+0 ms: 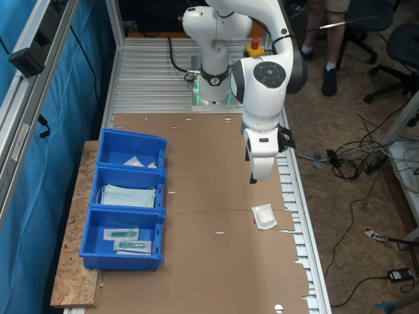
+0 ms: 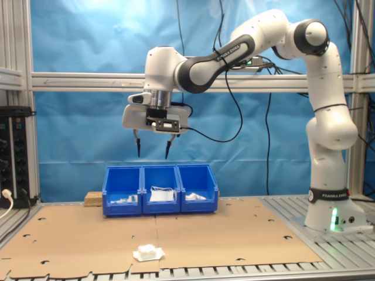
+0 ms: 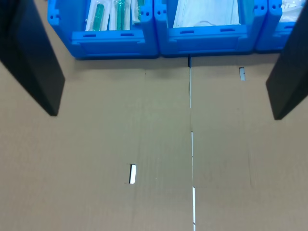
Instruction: Pick and place sorting task of medical equipment.
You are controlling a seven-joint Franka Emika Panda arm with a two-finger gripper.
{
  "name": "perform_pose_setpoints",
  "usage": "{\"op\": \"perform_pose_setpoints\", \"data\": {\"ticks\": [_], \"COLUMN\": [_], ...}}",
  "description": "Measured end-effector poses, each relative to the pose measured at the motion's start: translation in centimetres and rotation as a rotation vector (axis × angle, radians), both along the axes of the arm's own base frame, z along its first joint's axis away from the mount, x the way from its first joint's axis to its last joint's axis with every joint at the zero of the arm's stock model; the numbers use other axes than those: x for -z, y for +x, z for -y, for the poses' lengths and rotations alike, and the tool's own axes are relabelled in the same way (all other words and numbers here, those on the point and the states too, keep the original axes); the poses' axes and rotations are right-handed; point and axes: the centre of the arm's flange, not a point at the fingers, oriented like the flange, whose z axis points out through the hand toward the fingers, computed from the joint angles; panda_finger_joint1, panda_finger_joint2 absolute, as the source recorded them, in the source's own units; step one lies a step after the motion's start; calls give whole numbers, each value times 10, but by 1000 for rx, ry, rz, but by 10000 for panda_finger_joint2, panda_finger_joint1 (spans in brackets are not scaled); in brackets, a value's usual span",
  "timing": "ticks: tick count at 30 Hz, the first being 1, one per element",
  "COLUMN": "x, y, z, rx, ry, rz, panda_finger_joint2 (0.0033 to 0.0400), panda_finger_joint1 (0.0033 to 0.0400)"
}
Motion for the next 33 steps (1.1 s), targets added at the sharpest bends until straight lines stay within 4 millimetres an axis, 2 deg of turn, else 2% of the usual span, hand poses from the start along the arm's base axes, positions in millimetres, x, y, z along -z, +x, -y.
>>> {"op": "perform_pose_setpoints", "data": {"ticks": [21,28,33], "x": [0,1,10], "y": [0,-1,-3], "z": [-1,-13,-25], "rx": [-2,-22,-41], "ry": [0,4,7], "rz": [0,-3,-26], "panda_finger_joint2": [400,400,400], "panda_finger_joint1": [400,400,400]}}
